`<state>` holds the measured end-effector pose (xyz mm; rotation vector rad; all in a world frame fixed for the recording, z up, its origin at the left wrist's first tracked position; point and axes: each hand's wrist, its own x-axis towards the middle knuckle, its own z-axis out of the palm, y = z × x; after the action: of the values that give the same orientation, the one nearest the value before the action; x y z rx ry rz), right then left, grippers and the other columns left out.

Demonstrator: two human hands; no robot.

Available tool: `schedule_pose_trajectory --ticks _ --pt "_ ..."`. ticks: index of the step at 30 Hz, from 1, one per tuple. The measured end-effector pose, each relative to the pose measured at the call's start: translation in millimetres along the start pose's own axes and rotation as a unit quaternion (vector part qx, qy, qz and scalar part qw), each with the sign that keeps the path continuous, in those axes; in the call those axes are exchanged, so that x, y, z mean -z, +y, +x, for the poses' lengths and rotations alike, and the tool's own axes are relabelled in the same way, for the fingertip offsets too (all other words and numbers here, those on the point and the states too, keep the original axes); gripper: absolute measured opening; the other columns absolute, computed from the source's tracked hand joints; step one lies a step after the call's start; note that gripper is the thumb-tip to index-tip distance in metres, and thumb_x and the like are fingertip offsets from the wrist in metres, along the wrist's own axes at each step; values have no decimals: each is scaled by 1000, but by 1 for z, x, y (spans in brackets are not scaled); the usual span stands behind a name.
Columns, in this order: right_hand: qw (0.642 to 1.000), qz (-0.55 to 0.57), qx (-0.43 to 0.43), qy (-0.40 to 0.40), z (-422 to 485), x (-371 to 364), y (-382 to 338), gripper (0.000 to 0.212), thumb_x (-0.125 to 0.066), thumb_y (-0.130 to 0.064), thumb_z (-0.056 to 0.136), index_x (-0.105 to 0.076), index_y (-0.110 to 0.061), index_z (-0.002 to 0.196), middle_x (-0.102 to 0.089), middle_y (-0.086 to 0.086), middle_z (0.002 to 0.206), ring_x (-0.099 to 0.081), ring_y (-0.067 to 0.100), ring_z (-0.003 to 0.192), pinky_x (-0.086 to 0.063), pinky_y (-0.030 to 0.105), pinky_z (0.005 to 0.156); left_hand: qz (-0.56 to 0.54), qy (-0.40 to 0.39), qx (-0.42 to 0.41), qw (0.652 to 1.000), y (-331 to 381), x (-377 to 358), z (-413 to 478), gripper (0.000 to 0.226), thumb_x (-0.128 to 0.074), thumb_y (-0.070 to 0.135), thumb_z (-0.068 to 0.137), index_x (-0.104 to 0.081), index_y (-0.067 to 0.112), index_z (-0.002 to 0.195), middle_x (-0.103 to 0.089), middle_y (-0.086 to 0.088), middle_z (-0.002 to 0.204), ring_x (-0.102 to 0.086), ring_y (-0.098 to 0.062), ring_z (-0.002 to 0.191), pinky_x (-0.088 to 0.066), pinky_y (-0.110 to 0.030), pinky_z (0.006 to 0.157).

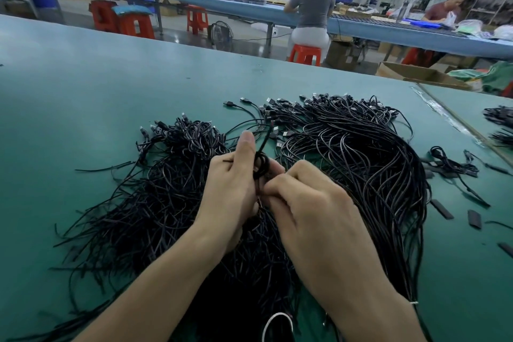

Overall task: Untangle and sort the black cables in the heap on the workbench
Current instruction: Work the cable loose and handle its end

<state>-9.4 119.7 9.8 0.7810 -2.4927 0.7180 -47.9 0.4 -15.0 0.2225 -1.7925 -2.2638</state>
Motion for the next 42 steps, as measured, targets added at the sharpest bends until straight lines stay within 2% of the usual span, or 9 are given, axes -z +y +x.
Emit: schedule_pose_trajectory --ticks 3,6,10,18,26,30,33,38,42 --pt "999 -9 8 -46 -1 -3 -4 8 -66 -18 91 -68 -20 83 -56 -12 90 -56 9 78 -48 26 55 -24 -6 40 999 2 -2 0 62 -49 49 100 -63 13 51 -52 -1 46 -46 -11 38 -35 -19 38" --pt "999 39 -35 -3 -1 -3 -1 12 -59 -31 86 -63 -24 77 -53 -13 81 -54 9 70 -48 27 56 -20 -21 63 998 6 -6 -3 72 -47 44 102 -58 16 36 -50 5 40 -46 -9 33 -35 -15 37" --pt "986 90 -99 101 3 8 8 15 -68 -34 83 -55 -31 76 -55 -14 73 -56 8 71 -47 22 59 -9 -35 91 995 6 -6 -5 68 -44 54 100 -68 18 48 -46 3 45 -34 -9 35 -27 -16 35" --pt "977 131 -152 65 2 1 15 7 -75 -21 85 -75 -27 81 -67 -19 68 -65 -1 70 -52 15 65 -17 -54 77 995 7 -4 -8 63 -41 53 102 -73 19 59 -42 4 47 -30 -5 34 -25 -15 34" --pt "990 67 -123 -9 1 -2 12 11 -60 -26 97 -69 -29 91 -61 -17 91 -61 8 83 -54 39 71 -18 -53 67 996 10 -8 -10 63 -39 55 101 -76 19 65 -45 9 42 -34 -2 32 -28 -15 34" --pt "997 30 -76 -4 -1 0 5 11 -58 -31 97 -69 -32 95 -60 -18 94 -61 8 82 -54 37 63 -23 -59 67 996 10 -7 -11 66 -37 55 102 -76 18 63 -48 8 41 -36 -4 31 -28 -14 34" --pt "1000 -24 2 -1 0 2 7 7 -66 -17 92 -72 -20 95 -56 -9 92 -57 13 84 -54 35 57 -35 -71 93 993 9 -5 -11 66 -43 54 100 -57 18 47 -39 6 42 -34 -7 32 -29 -16 34" --pt "997 -11 80 14 1 4 17 22 -52 -21 95 -71 -11 90 -54 -5 105 -50 17 96 -50 36 82 14 -128 139 982 10 0 -11 52 -47 59 96 -49 23 58 -31 6 48 -27 -8 36 -24 -15 36" --pt "997 48 62 -11 2 3 25 10 -62 -8 93 -71 -9 95 -59 -4 104 -56 17 96 -52 36 82 56 -188 163 967 10 1 -14 65 -38 78 85 -46 24 50 -28 10 46 -25 -6 36 -21 -14 35"
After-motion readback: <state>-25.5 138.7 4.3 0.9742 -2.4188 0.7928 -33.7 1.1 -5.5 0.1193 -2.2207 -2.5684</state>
